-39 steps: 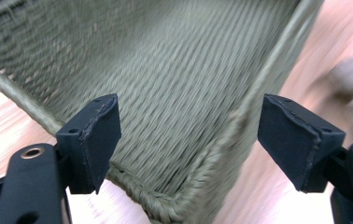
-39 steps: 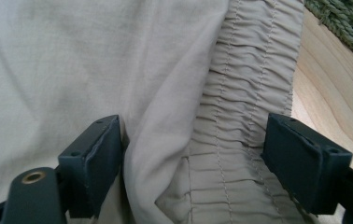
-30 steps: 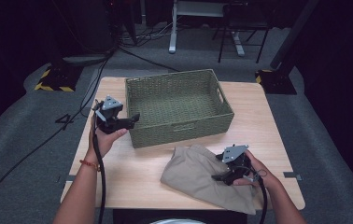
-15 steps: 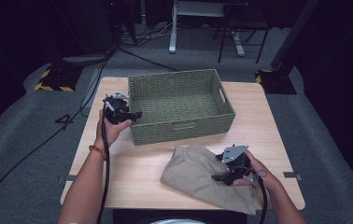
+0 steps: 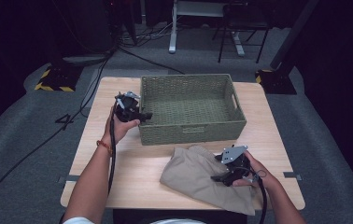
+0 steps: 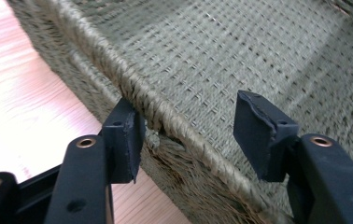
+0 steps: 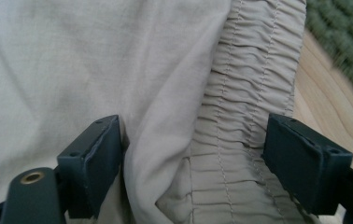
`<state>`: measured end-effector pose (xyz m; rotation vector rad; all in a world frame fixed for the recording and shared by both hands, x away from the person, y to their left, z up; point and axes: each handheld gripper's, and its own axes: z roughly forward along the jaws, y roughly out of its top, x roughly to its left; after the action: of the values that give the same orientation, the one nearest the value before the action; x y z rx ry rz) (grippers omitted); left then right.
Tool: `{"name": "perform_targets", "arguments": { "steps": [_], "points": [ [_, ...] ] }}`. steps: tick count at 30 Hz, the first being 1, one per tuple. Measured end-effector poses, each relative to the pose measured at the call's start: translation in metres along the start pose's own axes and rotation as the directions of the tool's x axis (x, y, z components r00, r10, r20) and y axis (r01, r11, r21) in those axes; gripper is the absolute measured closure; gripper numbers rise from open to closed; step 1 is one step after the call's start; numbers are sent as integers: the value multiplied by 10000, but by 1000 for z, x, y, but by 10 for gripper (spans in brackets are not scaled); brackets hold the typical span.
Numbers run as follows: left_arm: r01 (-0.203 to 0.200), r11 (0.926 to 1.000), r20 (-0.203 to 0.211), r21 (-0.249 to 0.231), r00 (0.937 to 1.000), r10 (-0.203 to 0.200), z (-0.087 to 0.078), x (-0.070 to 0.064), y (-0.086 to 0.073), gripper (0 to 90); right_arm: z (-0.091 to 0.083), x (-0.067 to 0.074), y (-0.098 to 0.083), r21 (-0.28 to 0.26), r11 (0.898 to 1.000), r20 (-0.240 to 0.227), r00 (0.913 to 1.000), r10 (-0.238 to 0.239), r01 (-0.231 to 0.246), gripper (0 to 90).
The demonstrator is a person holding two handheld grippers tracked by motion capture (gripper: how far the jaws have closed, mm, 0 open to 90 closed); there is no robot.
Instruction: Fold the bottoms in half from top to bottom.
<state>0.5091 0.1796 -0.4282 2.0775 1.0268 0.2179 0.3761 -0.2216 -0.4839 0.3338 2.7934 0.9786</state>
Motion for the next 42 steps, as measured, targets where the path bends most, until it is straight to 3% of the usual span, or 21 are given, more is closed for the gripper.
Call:
{"name": "perform_targets", "arguments": {
  "steps": [3, 9, 13, 14, 19, 20, 21, 22, 23, 26, 28, 29, 32, 33, 34, 35, 36, 37, 38, 41, 42],
  "points": [
    [-242, 9996, 562, -132, 9981, 249, 10, -9, 4, 451, 2, 4, 2, -65, 9997, -162, 9996, -220, 219, 198],
    [-935, 9955, 993, 174, 9909, 913, 16, -16, 11, 450, 5, 7, 7, -87, 9980, -465, 9969, -630, 627, 200],
    [-1095, 9939, 629, 143, 9921, 1084, 15, -20, 12, 432, 6, 9, 12, 54, 9955, -440, 9946, -939, 943, 189],
    [-1386, 9903, -91, -99, 9903, 1385, 11, -24, 10, 346, 5, 10, 14, 64, 9947, -277, 9944, -1022, 1024, 190],
    [-1488, 9883, -500, -336, 9879, 1470, -8, -27, 7, 224, -5, 9, 15, -475, 9964, 314, 9971, -687, 701, 221],
    [-1826, 9820, -743, -491, 9811, 1787, -22, -31, 4, 220, -8, 8, 15, -616, 9966, 491, 9974, -520, 550, 221],
    [-1826, 9820, -743, -491, 9811, 1787, -22, -31, 4, 215, -12, 8, 15, -715, 9965, 623, 9973, -396, 440, 222],
    [-2043, 9773, -839, -556, 9763, 1993, -30, -33, 2, 215, -12, 8, 15, -715, 9965, 623, 9973, -396, 440, 222],
    [-2276, 9708, -991, -759, 9705, 2198, -46, -40, -4, 208, -20, 9, 14, -753, 9964, 1046, 9940, -314, 394, 232],
    [-2577, 9641, -1680, -637, 9551, 2442, -68, -54, -16, 203, -31, 12, 11, -822, 9964, 1663, 9860, -71, 210, 242],
    [-2864, 9553, -1798, -733, 9460, 2698, -82, -65, -29, 200, -40, 15, 7, -1024, 9946, 2023, 9785, 390, -185, 243],
    [-2898, 9536, -1835, -819, 9448, 2713, -88, -70, -35, 200, -44, 17, 4, -1064, 9940, 2158, 9754, 460, -233, 244],
    [-3028, 9483, -1341, -954, 9478, 2892, -96, -88, -59, 203, -58, 23, -3, -1147, 9921, 2748, 9581, 808, -508, 242],
    [-3028, 9483, -1341, -954, 9478, 2892, -96, -88, -59, 202, -64, 26, -7, -1245, 9898, 2869, 9525, 1024, -689, 241],
    [-3056, 9474, -1146, -948, 9487, 2945, -95, -93, -64, 202, -64, 26, -7, -1245, 9898, 2869, 9525, 1024, -689, 241],
    [-3079, 9476, -774, -850, 9502, 3018, -92, -100, -71, 199, -72, 30, -14, -1296, 9865, 3151, 9392, 1366, -1000, 241],
    [-3078, 9489, -467, -703, 9512, 3051, -87, -107, -78, 199, -72, 30, -14, -1296, 9865, 3151, 9392, 1366, -1000, 241],
    [-3122, 9482, -101, -583, 9500, 3122, -82, -113, -85, 191, -82, 35, -23, -1392, 9779, 3235, 9262, 1936, -1558, 234],
    [-3211, 9463, 582, -371, 9447, 3228, -67, -127, -97, 191, -87, 38, -28, -1381, 9745, 3364, 9170, 2142, -1770, 233],
    [-3208, 9470, 1131, -167, 9404, 3206, -50, -140, -105, 192, -94, 46, -39, -1471, 9642, 3157, 9133, 2572, -2207, 231],
    [-3178, 9481, 1390, -70, 9387, 3156, -42, -144, -107, 205, -98, 57, -49, -1522, 9545, 2895, 9118, 2912, -2565, 231]
  ]
}}
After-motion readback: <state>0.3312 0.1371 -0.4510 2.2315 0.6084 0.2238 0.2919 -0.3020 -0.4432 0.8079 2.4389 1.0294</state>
